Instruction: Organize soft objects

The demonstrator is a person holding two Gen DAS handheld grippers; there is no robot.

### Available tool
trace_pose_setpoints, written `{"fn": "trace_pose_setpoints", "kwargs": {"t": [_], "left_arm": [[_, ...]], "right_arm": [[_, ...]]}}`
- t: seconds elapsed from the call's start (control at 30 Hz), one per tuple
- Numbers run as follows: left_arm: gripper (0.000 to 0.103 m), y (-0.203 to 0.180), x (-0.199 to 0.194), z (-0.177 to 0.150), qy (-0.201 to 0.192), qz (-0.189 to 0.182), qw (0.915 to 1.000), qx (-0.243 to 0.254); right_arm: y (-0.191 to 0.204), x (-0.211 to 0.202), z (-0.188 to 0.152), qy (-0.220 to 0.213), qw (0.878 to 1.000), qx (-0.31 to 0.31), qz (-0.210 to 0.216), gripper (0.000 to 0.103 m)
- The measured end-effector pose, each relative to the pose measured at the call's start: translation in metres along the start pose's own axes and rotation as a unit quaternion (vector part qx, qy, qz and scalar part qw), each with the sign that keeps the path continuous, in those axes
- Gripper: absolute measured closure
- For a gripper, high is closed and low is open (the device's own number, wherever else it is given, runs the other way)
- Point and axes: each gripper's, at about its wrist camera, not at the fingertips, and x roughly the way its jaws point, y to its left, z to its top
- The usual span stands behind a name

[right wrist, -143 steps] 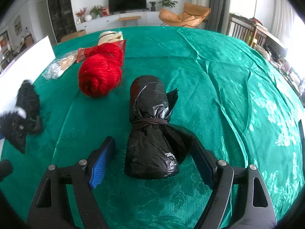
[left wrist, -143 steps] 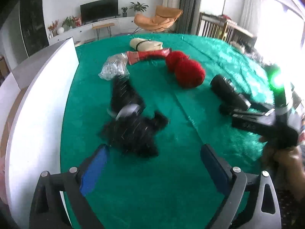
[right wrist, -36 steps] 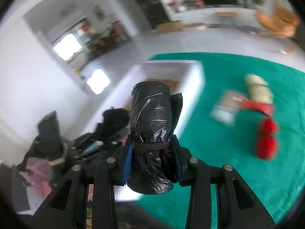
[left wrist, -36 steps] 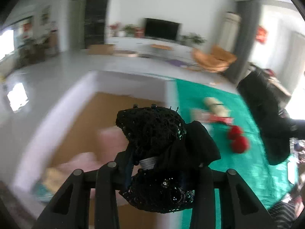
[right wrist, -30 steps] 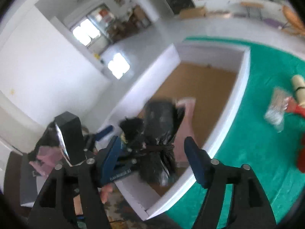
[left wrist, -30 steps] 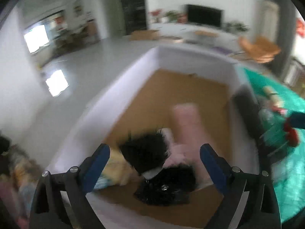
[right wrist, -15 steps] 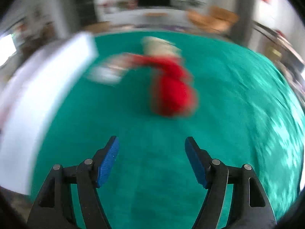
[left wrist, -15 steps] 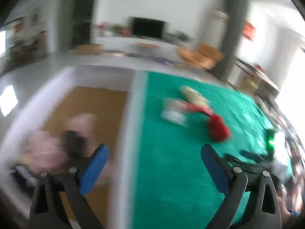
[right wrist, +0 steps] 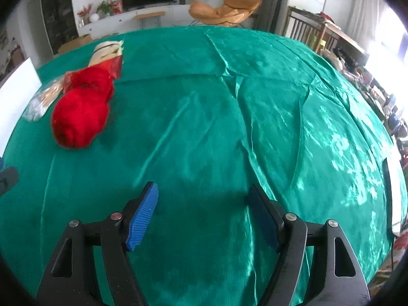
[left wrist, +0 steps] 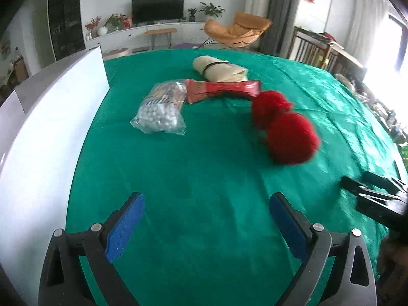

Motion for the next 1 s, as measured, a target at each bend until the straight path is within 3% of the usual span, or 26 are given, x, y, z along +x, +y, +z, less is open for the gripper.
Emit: {"fn": "trace_pose_setpoints", "kwargs": {"t": [0.1,0.2,0.23,0.43,1.0], "left_arm": [[0.005,0.006,0.021,0.004,0.007,0.015,0.9999,-0.001],[0.005,0.014,0.030,-0.003,0.025,0.005,0.9994,-0.021],[0.005,0.012,0.027,-0.006,0.010,0.007,0.9998,-0.016],[0.000,-0.001,0.036,-0.008,0.024,0.041,0.9988,0.016],[0.000,0.001,0.032,-0.008,0.024,0.037,0.9990,0.011]], "right_arm": [[-0.001,0.004,0.002,-0.013,1.000,0.007,0.005,0.022],[-0.004,0.003,-0.001,-0.023,0.999,0.022,0.017,0.020],[-0.004,0.003,-0.001,-0.024,0.999,0.023,0.018,0.020],[-0.003,0.003,0.000,-0.024,0.999,0.022,0.016,0.020],[-0.003,0.003,0.000,-0.024,0.999,0.022,0.017,0.019]]}}
